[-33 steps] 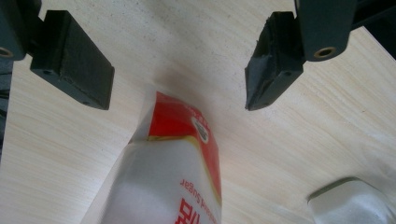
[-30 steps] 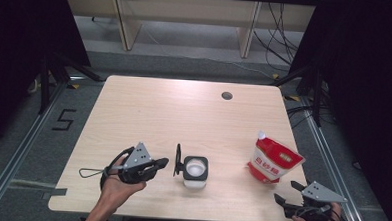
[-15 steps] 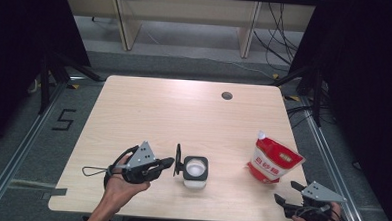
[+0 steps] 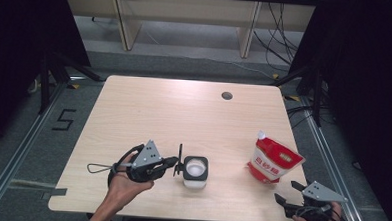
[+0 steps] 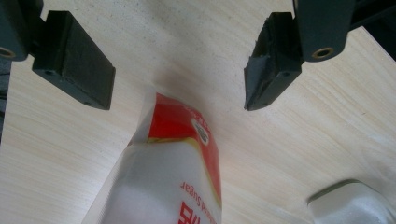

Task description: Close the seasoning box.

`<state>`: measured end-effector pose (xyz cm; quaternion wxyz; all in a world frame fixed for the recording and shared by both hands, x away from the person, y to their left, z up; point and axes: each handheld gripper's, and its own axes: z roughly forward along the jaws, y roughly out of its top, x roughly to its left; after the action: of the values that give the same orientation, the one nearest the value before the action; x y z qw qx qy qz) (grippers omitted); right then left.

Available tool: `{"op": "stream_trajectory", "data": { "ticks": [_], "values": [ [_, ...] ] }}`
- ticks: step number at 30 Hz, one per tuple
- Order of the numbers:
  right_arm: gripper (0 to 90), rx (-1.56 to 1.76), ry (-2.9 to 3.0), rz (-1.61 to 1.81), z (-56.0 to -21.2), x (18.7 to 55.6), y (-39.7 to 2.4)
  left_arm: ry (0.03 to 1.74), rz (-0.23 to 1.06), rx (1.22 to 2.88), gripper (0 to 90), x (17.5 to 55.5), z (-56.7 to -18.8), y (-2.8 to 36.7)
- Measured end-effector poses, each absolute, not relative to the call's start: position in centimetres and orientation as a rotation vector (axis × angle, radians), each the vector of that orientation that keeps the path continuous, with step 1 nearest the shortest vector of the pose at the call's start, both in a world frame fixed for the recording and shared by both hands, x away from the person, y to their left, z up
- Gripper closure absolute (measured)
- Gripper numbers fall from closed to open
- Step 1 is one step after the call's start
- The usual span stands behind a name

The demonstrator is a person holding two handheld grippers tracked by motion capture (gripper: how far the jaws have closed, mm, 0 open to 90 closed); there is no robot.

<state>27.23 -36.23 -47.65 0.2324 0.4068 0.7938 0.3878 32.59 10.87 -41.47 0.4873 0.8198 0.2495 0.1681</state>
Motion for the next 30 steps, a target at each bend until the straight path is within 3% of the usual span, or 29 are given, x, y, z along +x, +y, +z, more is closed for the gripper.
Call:
{"op": "stream_trajectory", "data": {
  "ticks": [30],
  "values": [
    [25.6,1.122,2.187,1.071,-47.7,27.2,-36.2,0.555,0.33,2.071,89.1,33.5,-43.5,6.4]
  ]
}}
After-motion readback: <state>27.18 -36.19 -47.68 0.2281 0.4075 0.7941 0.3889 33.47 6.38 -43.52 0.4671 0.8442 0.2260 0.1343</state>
